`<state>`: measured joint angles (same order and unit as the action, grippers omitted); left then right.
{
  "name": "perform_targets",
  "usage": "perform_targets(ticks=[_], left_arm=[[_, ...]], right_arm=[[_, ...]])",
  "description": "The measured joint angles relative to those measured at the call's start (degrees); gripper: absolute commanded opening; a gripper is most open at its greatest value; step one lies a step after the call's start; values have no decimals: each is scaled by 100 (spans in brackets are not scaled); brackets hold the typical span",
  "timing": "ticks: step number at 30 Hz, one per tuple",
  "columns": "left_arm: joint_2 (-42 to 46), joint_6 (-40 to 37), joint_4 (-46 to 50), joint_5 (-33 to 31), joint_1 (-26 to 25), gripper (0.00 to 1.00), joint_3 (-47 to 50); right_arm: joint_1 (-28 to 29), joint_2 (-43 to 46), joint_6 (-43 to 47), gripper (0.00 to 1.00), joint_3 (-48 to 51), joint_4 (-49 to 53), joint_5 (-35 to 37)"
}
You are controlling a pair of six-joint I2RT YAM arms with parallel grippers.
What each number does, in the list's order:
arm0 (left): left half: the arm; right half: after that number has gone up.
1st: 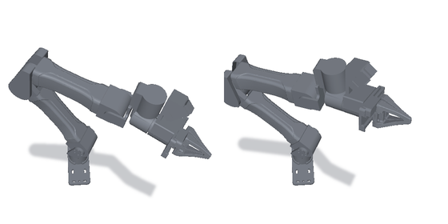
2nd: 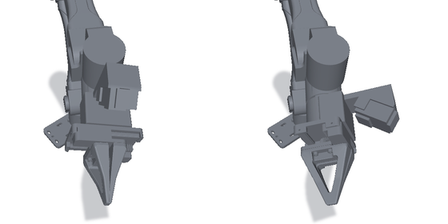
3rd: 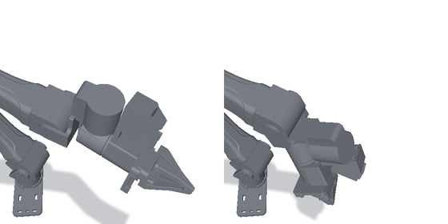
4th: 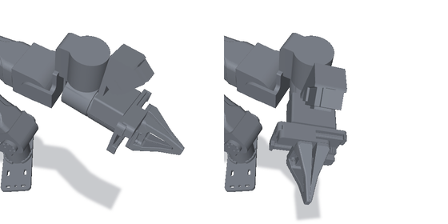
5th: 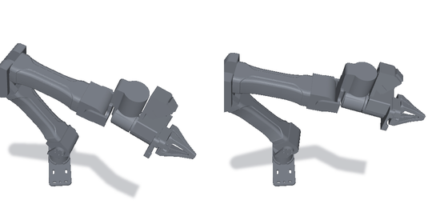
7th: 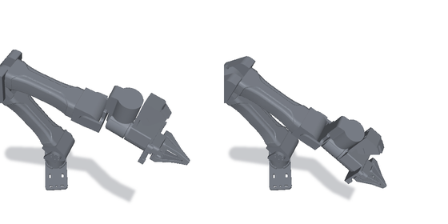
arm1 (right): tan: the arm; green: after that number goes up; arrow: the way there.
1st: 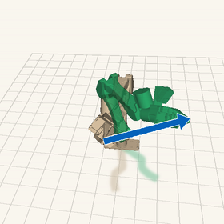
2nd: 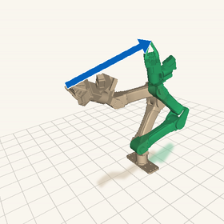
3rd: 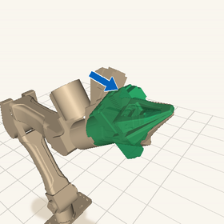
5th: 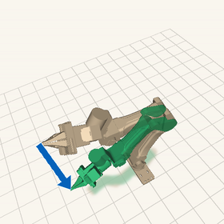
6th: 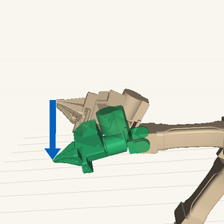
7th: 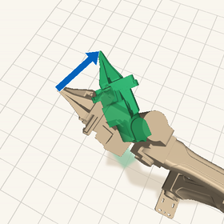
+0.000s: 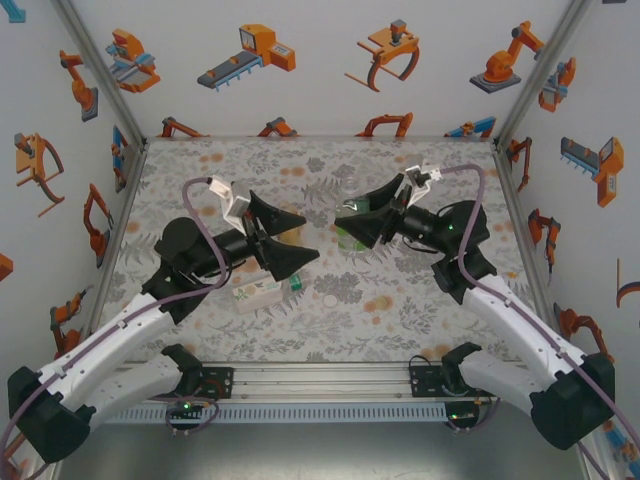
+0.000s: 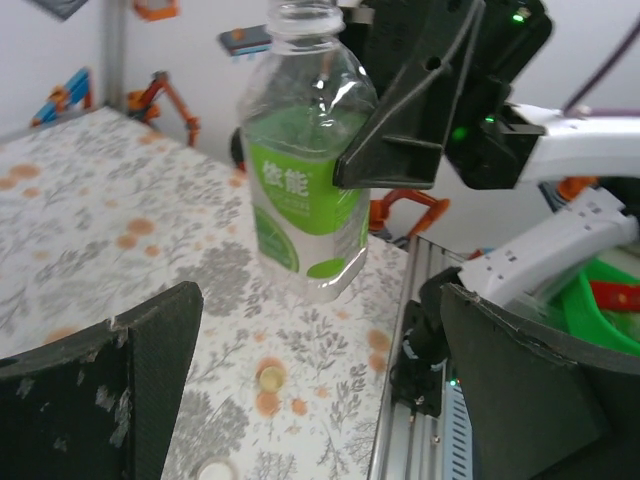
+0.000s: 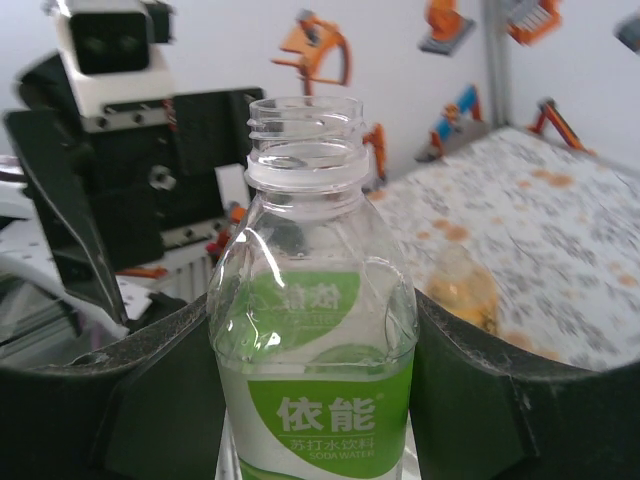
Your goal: Screw on the bottle caps
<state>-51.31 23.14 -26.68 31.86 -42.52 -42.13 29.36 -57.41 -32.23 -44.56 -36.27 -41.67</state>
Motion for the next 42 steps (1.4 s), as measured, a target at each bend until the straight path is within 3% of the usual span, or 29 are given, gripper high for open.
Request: perform_targets(ticks=[18, 27, 42], left_arm=[[-490, -328, -1676, 138, -962, 94, -24], [-887, -341, -1742, -181, -1069, 89, -223], [-1318, -278, -2028, 55, -1198, 72, -424]], right_arm=[[623, -516, -1300, 20, -129, -2813, -551], [925, -531, -1143, 20, -236, -2850, -546], [1078, -474, -748, 19, -258, -2441, -450]])
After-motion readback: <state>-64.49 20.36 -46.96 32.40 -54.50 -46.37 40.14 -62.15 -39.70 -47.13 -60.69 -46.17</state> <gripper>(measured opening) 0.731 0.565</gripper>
